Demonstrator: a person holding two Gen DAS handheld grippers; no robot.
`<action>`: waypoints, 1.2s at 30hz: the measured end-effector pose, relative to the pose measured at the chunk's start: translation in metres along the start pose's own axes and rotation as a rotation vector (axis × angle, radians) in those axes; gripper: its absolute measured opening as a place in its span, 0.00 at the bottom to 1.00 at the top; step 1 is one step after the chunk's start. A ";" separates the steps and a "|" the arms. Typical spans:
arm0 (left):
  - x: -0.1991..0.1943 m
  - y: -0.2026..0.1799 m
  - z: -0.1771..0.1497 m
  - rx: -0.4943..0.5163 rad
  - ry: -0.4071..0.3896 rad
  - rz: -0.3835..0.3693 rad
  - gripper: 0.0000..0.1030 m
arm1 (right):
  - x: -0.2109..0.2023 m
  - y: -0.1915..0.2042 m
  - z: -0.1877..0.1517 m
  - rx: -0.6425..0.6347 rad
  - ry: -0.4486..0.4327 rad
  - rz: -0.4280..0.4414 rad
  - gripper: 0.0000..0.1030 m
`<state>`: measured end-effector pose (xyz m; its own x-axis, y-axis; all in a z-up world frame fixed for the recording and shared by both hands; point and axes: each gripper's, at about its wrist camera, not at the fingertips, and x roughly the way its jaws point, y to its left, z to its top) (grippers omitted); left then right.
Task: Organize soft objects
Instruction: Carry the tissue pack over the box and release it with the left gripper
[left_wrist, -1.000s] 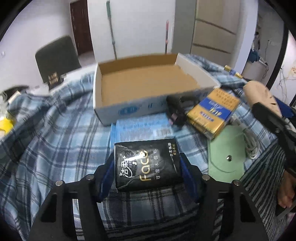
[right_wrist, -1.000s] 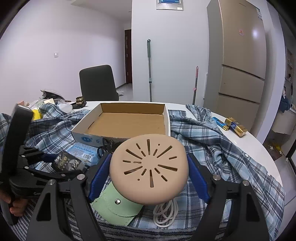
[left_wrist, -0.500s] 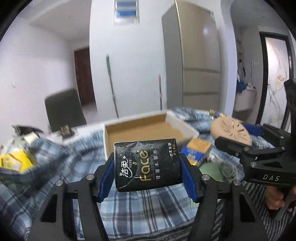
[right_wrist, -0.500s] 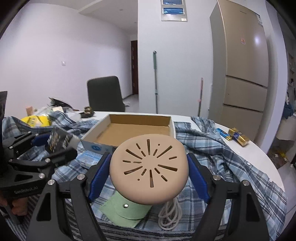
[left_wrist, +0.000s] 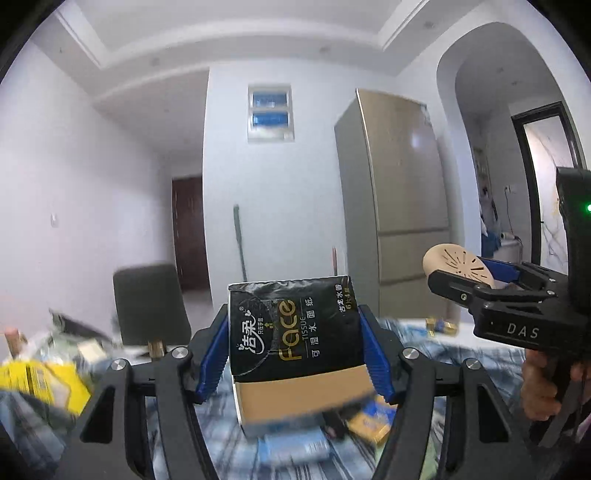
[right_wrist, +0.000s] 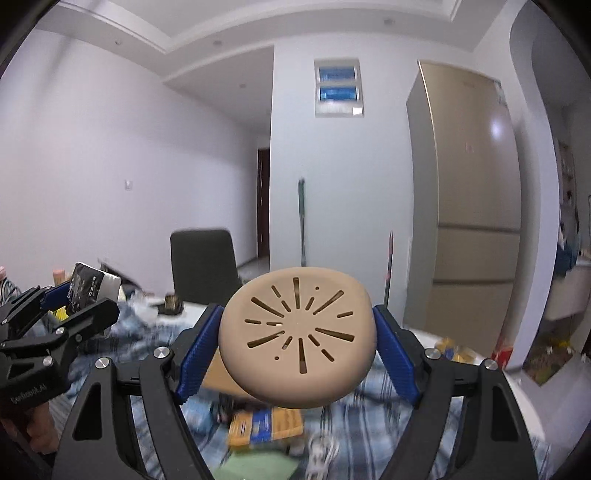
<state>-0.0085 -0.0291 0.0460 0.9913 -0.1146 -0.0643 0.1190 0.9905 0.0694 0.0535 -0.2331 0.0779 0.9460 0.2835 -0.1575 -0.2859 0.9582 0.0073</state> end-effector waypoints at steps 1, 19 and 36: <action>0.004 0.002 0.003 -0.009 -0.004 -0.005 0.65 | 0.003 0.000 0.006 -0.002 -0.023 -0.005 0.77; 0.101 0.051 -0.027 -0.154 -0.124 0.103 0.65 | 0.099 0.009 -0.008 0.039 -0.130 -0.024 0.77; 0.143 0.060 -0.073 -0.146 0.020 0.152 0.65 | 0.120 0.020 -0.055 0.002 -0.055 -0.048 0.77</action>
<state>0.1360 0.0192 -0.0313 0.9958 0.0375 -0.0837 -0.0430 0.9970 -0.0647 0.1532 -0.1818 0.0048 0.9656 0.2388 -0.1027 -0.2397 0.9708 0.0031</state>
